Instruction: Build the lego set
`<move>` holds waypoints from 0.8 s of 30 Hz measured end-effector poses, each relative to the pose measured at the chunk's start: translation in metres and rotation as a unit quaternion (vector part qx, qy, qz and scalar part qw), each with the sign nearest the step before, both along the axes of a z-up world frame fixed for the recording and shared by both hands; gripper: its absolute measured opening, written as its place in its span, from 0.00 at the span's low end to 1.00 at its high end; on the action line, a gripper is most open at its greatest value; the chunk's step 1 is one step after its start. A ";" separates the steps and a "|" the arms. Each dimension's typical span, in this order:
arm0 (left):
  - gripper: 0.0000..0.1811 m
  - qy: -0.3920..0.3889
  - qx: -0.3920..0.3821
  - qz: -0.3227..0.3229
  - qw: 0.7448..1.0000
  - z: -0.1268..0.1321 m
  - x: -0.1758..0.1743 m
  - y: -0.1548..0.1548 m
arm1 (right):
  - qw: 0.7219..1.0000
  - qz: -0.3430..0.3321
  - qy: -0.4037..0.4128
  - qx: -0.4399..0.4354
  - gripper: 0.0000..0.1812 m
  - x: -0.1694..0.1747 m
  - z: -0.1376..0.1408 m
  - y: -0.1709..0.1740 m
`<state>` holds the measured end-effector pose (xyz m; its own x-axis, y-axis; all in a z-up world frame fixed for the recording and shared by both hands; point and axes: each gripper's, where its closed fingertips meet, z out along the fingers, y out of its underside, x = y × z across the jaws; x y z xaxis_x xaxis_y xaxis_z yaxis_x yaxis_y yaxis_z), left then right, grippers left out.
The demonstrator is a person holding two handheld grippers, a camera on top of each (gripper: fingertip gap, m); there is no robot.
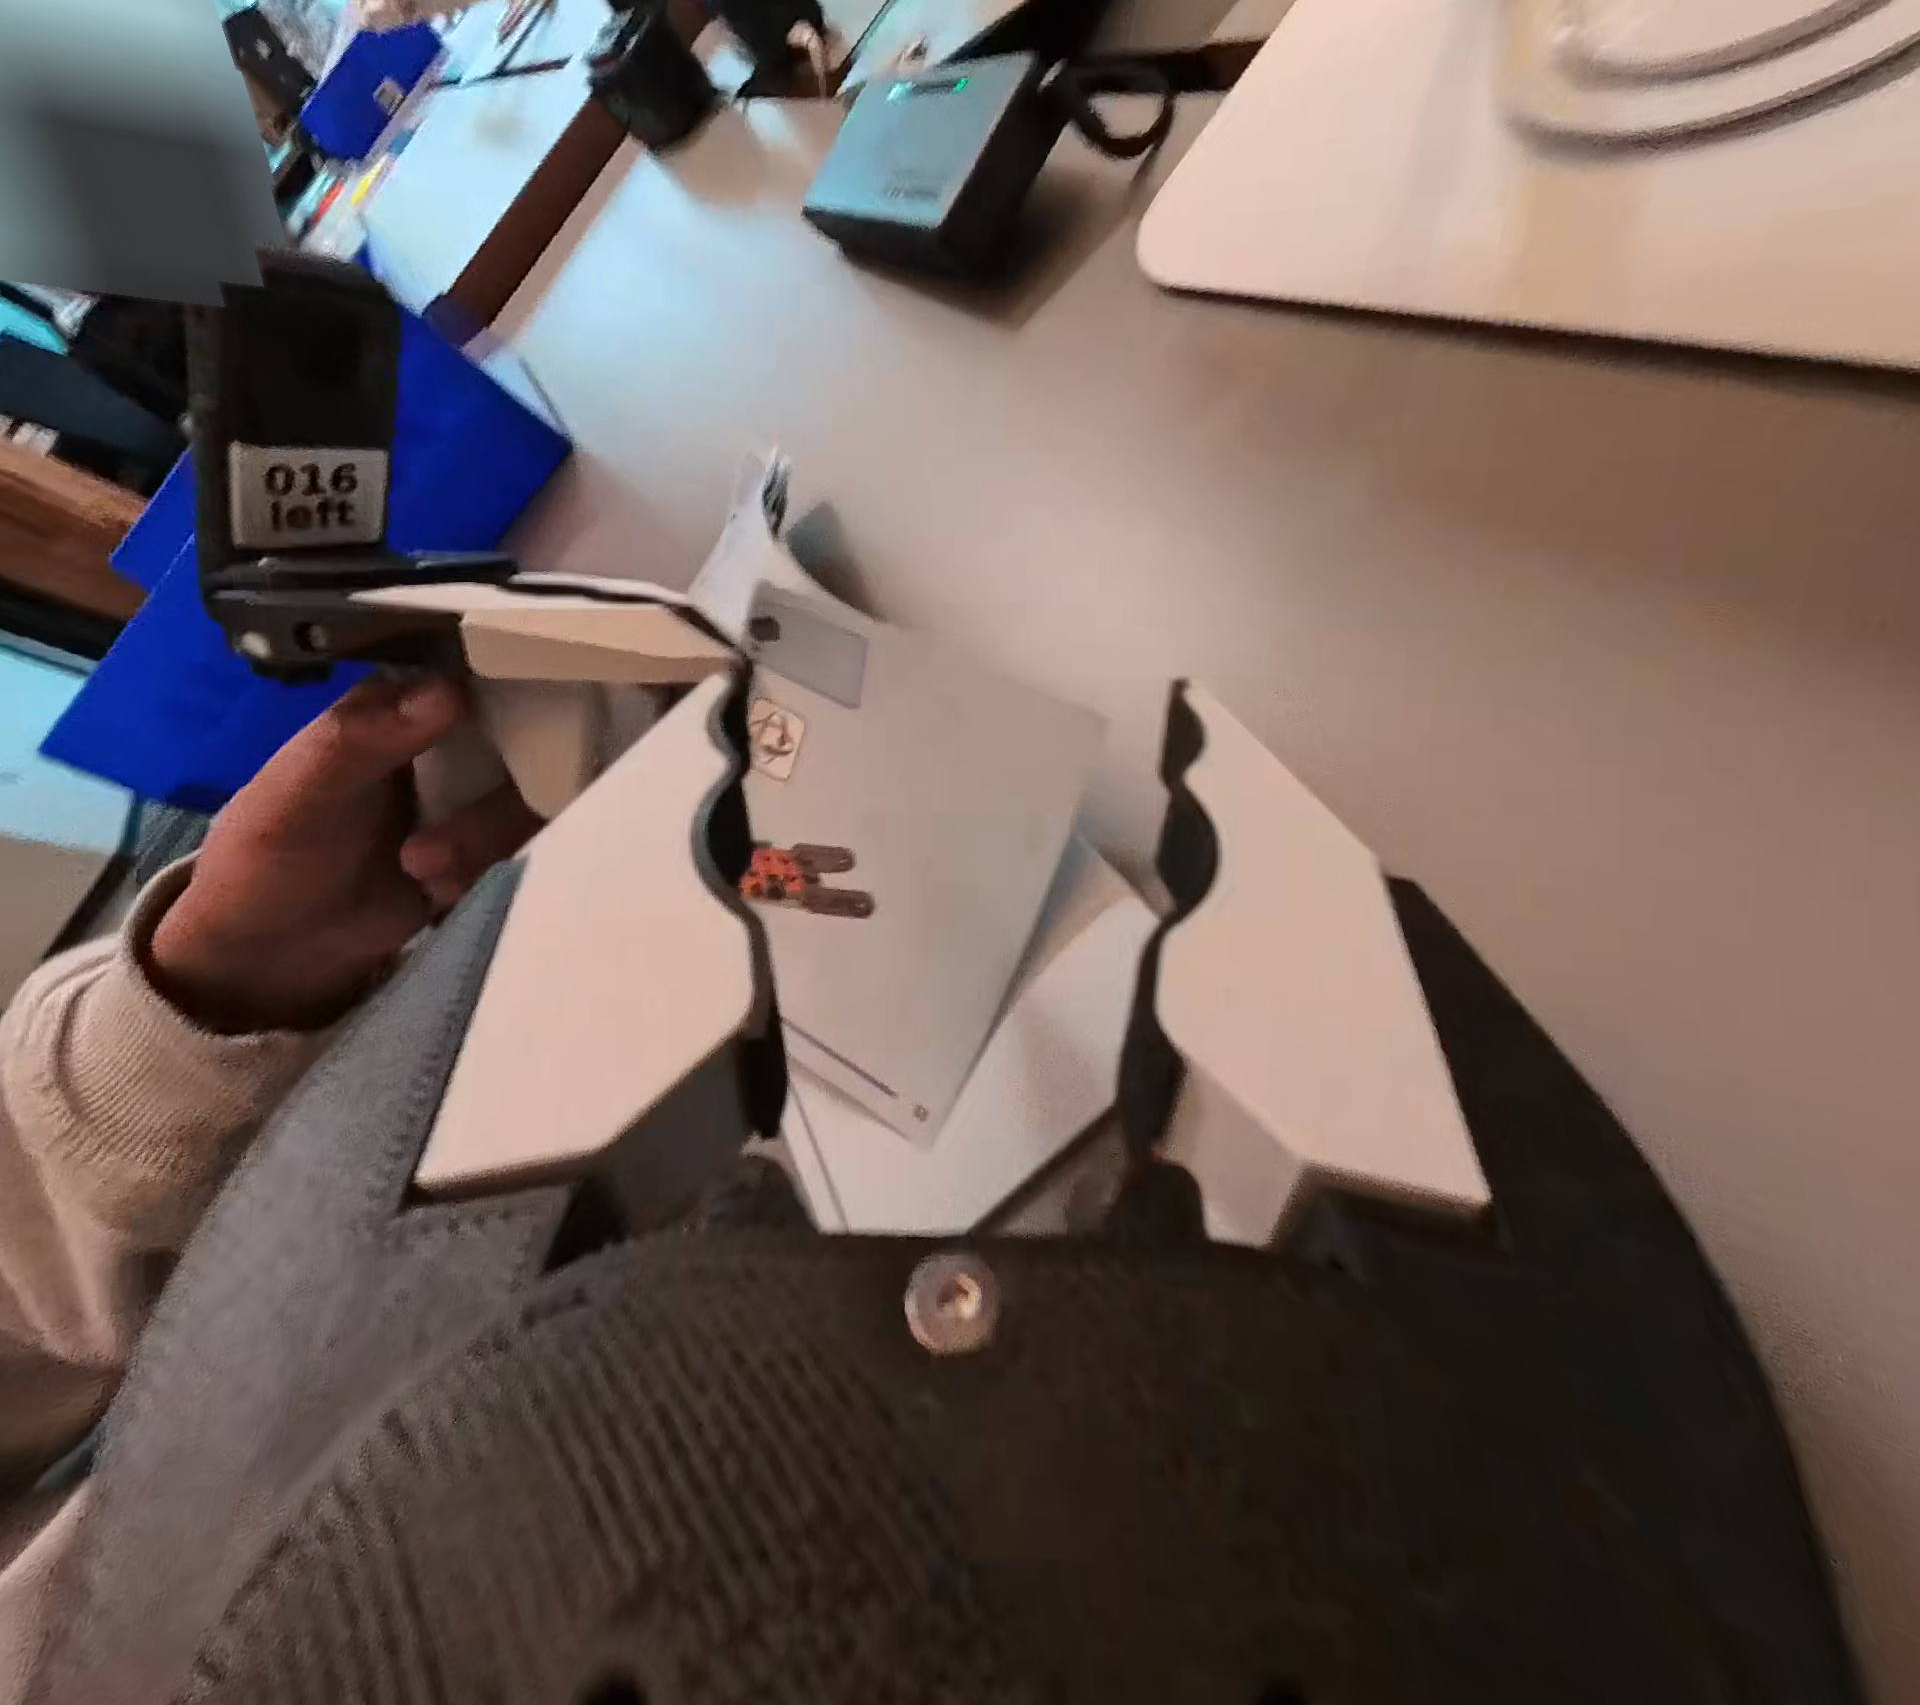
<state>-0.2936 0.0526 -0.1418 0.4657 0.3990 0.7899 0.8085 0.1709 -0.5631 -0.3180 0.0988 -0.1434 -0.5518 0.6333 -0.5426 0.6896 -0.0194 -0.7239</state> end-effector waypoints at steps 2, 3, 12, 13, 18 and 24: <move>0.00 0.000 -0.011 0.000 1.000 -0.003 0.000 0.000 | 1.000 0.030 -0.004 -0.001 0.30 0.009 -0.001 -0.010; 0.00 0.002 -0.017 0.001 1.000 -0.005 -0.001 0.000 | 0.999 0.041 -0.004 -0.002 0.26 0.013 0.000 -0.012; 0.20 0.043 0.004 0.007 0.999 0.018 -0.002 -0.010 | 0.967 0.103 -0.040 -0.230 0.04 0.042 0.050 -0.016; 0.23 0.060 0.009 0.006 0.998 0.026 -0.001 -0.012 | 0.964 0.099 -0.041 -0.244 0.04 0.043 0.053 -0.015; 0.37 0.162 -0.021 -0.032 0.986 0.061 0.017 -0.009 | 0.967 0.093 -0.022 -0.236 0.22 0.047 0.058 -0.030; 0.60 0.281 -0.186 -0.100 0.936 0.048 0.044 0.019 | 0.966 0.097 -0.024 -0.237 0.31 0.051 0.058 -0.040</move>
<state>-0.2501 0.0711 -0.0937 0.8610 0.4582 0.2208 0.3611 -0.2449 -0.8998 -0.2667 0.0591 -0.0853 -0.6025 0.1937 -0.7742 0.7459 -0.2083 -0.6326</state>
